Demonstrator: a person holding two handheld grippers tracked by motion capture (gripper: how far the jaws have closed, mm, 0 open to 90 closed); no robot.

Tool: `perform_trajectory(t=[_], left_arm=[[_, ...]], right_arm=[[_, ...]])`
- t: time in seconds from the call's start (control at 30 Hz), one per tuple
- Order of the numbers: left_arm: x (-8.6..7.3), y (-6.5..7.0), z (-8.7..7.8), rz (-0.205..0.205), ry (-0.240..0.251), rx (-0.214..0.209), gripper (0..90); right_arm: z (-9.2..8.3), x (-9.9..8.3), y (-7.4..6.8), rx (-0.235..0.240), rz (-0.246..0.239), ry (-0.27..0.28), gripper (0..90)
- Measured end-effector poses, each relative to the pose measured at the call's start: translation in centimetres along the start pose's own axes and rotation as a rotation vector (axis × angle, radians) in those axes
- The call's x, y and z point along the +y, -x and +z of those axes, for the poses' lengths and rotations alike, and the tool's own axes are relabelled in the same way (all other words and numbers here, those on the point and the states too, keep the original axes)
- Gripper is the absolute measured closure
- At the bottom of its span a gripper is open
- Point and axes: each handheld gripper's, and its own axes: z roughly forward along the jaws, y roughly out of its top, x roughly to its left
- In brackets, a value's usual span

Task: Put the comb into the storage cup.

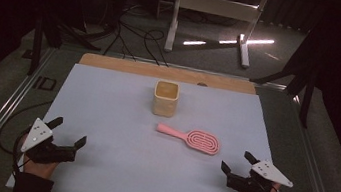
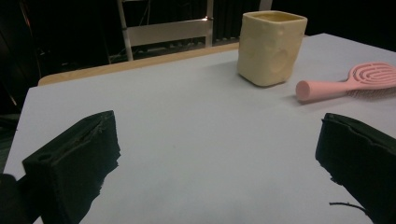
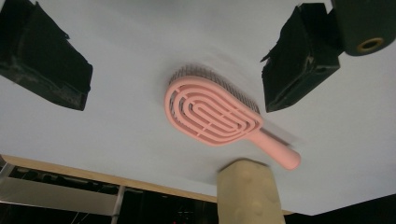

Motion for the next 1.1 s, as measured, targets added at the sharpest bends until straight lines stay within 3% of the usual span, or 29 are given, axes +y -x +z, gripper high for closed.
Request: perform_trajectory(t=[0.07, 0.3, 1.1], left_arm=[[-0.1, 0.1, 0.2, 0.020, -0.012, 0.013, 0.2], [-0.1, 0.3, 0.2, 0.031, -0.009, 0.025, 0.2], [-0.2, 0.0, 0.1, 0.013, 0.003, 0.042, 0.2]], right_arm=[[0.1, -0.1, 0.0, 0.006, -0.002, -0.001, 8.5], [0.2, 0.0, -0.1, 0.015, 0.002, -0.004, 8.5], [0.7, 1.7, -0.3, 0.047, 0.028, -0.015, 8.6]])
